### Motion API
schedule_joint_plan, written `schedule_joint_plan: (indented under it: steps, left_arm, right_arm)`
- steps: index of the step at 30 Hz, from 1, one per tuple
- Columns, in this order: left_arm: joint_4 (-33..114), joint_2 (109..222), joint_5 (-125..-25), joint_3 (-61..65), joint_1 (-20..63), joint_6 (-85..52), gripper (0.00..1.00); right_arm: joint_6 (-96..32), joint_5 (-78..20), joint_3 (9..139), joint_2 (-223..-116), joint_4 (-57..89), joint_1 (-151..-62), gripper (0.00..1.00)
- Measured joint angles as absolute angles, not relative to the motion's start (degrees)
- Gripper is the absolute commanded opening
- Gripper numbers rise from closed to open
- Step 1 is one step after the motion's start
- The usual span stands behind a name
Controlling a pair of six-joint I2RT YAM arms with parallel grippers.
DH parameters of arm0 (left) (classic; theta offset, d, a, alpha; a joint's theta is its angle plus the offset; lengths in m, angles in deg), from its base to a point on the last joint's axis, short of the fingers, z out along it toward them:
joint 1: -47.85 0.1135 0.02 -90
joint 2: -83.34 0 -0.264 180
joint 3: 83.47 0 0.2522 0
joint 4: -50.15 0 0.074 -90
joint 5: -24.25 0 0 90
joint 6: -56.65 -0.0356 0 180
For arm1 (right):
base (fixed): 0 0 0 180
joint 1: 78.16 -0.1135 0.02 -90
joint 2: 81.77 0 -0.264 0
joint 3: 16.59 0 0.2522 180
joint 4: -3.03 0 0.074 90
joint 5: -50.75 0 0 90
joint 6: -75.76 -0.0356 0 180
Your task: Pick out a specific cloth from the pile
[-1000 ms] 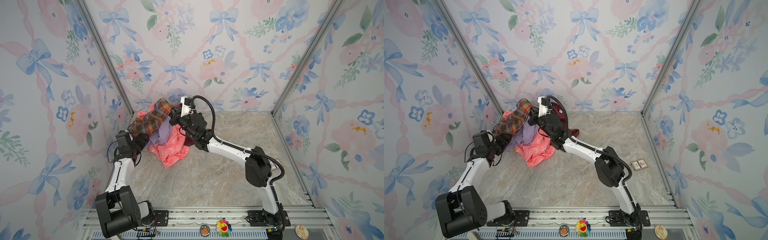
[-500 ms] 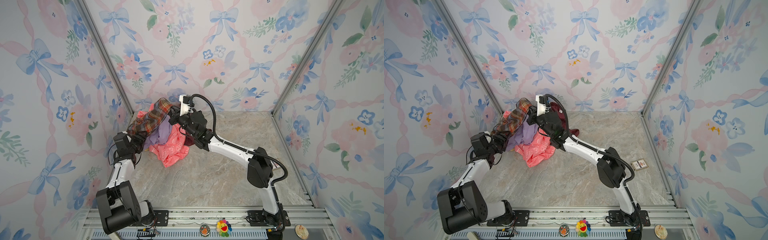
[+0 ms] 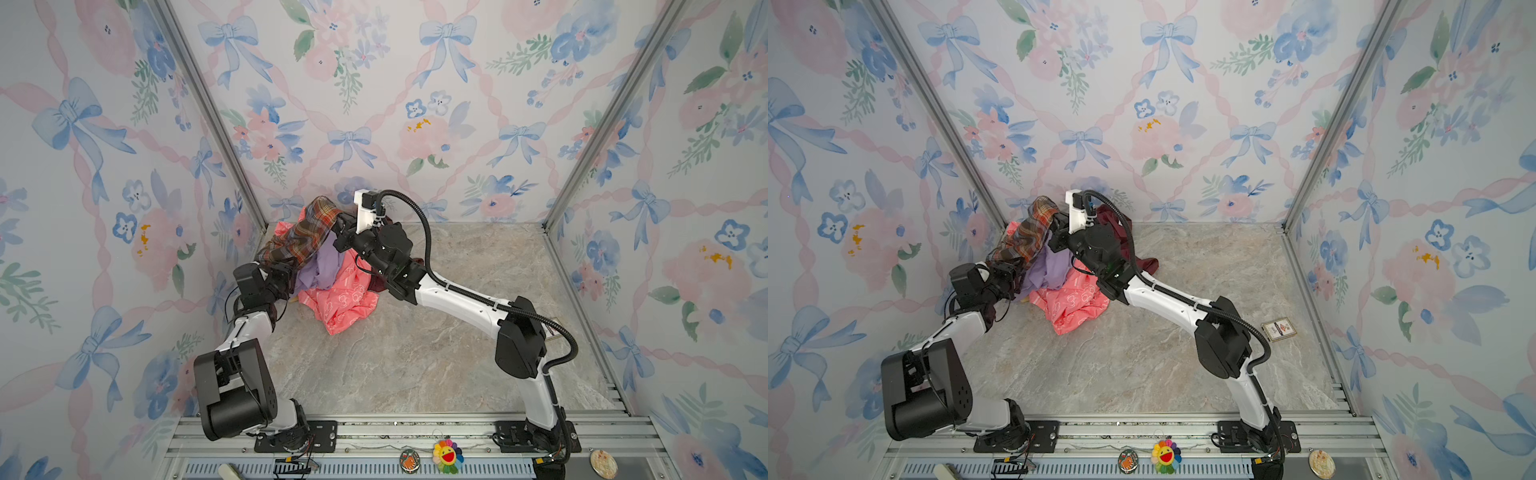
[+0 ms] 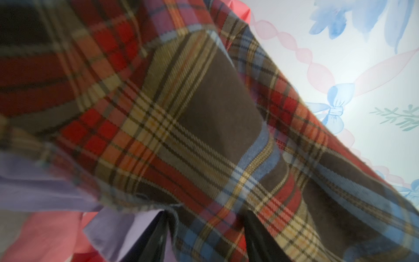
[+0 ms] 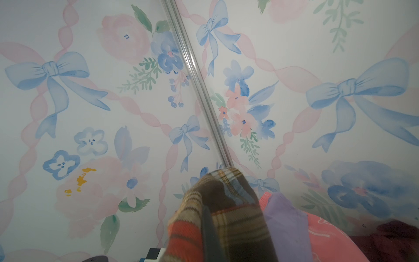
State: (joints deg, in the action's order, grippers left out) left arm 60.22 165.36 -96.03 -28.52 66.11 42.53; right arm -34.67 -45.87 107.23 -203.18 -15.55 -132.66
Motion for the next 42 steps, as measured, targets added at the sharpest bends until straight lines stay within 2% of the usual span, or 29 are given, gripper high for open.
schedule_joint_plan:
  steps: [4, 6, 7, 19, 31, 37, 42]
  left_arm:
    - [62.36, 166.56, -95.09, -27.01, 64.54, 44.98, 0.12]
    - [63.52, 166.58, -94.40, -26.62, 64.49, 46.02, 0.02]
    - [63.78, 166.58, -94.07, -26.42, 64.49, 46.24, 0.00]
    - [64.05, 165.23, -91.31, -21.37, 66.37, 45.04, 0.00]
    - [46.54, 164.00, -81.91, 1.93, 67.68, 27.49, 0.00]
    - [41.64, 166.23, -78.68, 10.63, 66.70, 22.66, 0.00]
    - [37.75, 169.34, -76.73, 19.35, 65.83, 19.88, 0.00]
  right_arm:
    - [-34.47, -46.11, 107.23, -203.11, -15.53, -132.66, 0.00]
    - [-34.32, -46.13, 107.23, -203.00, -15.53, -132.66, 0.00]
    - [-34.32, -46.13, 107.19, -202.94, -15.50, -132.66, 0.00]
    - [-33.92, -46.63, 102.93, -199.44, -15.72, -132.63, 0.00]
    - [-37.92, -46.02, 94.86, -199.77, -15.98, -131.82, 0.00]
    - [-40.35, -43.20, 100.70, -207.07, -12.90, -131.82, 0.00]
    - [-41.44, -39.83, 111.34, -216.12, -7.26, -131.82, 0.00]
